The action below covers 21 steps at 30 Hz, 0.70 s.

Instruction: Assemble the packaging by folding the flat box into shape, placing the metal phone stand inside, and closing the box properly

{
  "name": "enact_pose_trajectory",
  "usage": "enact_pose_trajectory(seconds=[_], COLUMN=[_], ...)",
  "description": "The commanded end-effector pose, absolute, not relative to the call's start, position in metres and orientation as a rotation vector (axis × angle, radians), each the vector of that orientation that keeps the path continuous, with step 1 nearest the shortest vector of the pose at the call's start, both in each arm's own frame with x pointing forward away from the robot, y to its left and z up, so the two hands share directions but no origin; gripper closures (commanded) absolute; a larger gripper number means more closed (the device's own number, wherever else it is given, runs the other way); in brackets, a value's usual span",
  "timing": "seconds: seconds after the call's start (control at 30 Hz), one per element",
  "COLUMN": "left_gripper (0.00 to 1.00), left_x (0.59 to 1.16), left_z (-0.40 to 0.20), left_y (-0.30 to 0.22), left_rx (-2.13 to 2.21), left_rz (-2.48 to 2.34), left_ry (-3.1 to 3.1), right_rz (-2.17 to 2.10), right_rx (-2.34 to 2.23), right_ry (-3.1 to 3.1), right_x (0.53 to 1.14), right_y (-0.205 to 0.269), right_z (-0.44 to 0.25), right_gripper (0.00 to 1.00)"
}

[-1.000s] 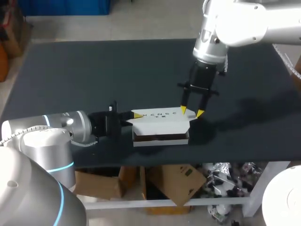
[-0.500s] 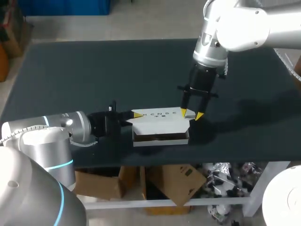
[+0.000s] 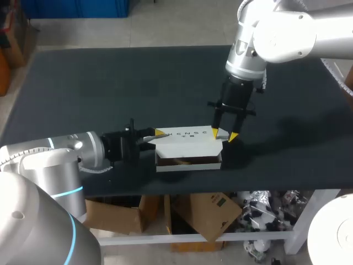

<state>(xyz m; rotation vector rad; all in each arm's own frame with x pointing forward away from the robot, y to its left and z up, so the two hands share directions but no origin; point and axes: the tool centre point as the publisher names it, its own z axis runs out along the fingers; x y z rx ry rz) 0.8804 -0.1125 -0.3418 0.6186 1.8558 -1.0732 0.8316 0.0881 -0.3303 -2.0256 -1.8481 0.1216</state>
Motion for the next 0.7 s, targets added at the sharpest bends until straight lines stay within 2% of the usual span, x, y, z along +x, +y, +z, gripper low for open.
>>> enact_pose_trajectory(seconds=[0.03,0.5,0.7], left_gripper=[0.75,0.71,0.66], left_x=[0.876,0.859,0.848], left_z=[-0.34,-0.335,-0.334], left_y=[-0.107,-0.085,-0.067], left_rx=[0.611,0.609,0.599], left_rz=[-1.077,-1.057,-1.018], left_ry=[1.84,1.828,1.848], right_rz=[0.118,0.111,0.106], right_rx=[-2.027,-2.022,-2.022], right_ry=[-1.849,-1.841,-1.845], right_x=[0.83,0.828,0.827], right_y=[0.089,0.089,0.09], right_z=[-0.333,-0.337,-0.337], right_gripper=[0.53,0.53,0.52])
